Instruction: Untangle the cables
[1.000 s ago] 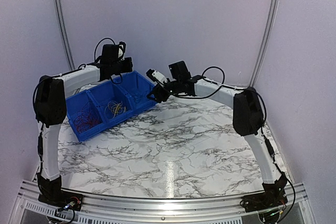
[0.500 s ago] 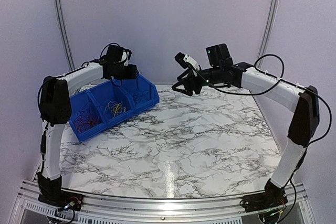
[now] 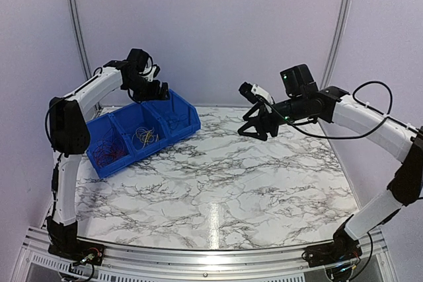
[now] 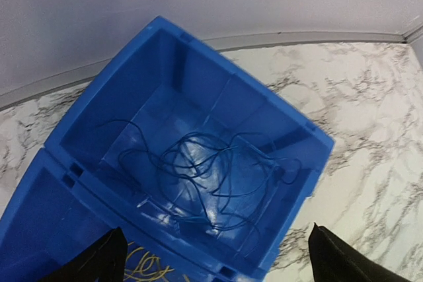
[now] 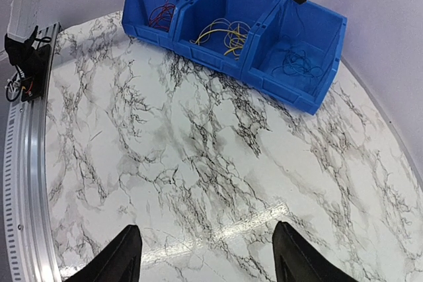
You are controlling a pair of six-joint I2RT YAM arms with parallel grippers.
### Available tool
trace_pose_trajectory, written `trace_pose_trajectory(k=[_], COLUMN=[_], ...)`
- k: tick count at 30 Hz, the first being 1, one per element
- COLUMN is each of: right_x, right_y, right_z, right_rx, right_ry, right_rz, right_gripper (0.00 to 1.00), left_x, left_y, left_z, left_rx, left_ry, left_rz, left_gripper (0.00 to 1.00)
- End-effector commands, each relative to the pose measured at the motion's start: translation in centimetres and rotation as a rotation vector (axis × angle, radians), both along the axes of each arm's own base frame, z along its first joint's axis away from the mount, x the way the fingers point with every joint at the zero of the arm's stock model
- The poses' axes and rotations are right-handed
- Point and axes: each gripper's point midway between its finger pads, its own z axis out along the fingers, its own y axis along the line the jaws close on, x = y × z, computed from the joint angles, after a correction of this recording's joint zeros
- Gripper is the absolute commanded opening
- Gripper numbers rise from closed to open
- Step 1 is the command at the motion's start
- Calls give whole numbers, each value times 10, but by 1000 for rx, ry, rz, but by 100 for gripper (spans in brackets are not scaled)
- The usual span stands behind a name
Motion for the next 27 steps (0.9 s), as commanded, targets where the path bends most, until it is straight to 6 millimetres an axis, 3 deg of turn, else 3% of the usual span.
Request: trace_pose_trajectory(k=[1,4,5,7,10,14,17,21,24,27], right_x=[-5,-4,-4,-5,-3,20,39,65,89,92], right_y=[-6,-5,-5,-5,-12,-43,-74,-120,-150,-153], right_z=[7,8,8,7,1,9,27,43,38,24], right_rx=[4,6,7,8,-12,5,69,126,133,140], right_ry=[-12,-11,-11,-8,-22,-94,-146,-243,-275,-272], right_rz=[-4,-2,-1,2,-27,-178,-297,-507,-740,-769], right_gripper=[68,68,68,68,68,74,79,87,90,89], left_x=[-18,-31,-31,-21,-20,-27,-48,-91,-125,-149], left_y=[23,-24,-28,-30,-33,-27,-28,-29,-27,-22], left_z=[-7,14,24,49,63,83,89,97,84,86], left_rx=[324,211,247,345,339,272,171,51,-17,-80], left_ry=[-40,-131,-192,-354,-399,-403,-362,-341,-350,-397], left_rz=[-21,-214,-198,-119,-69,46,69,31,-1,-16], left_gripper=[99,99,99,99,99,99,99,99,99,99])
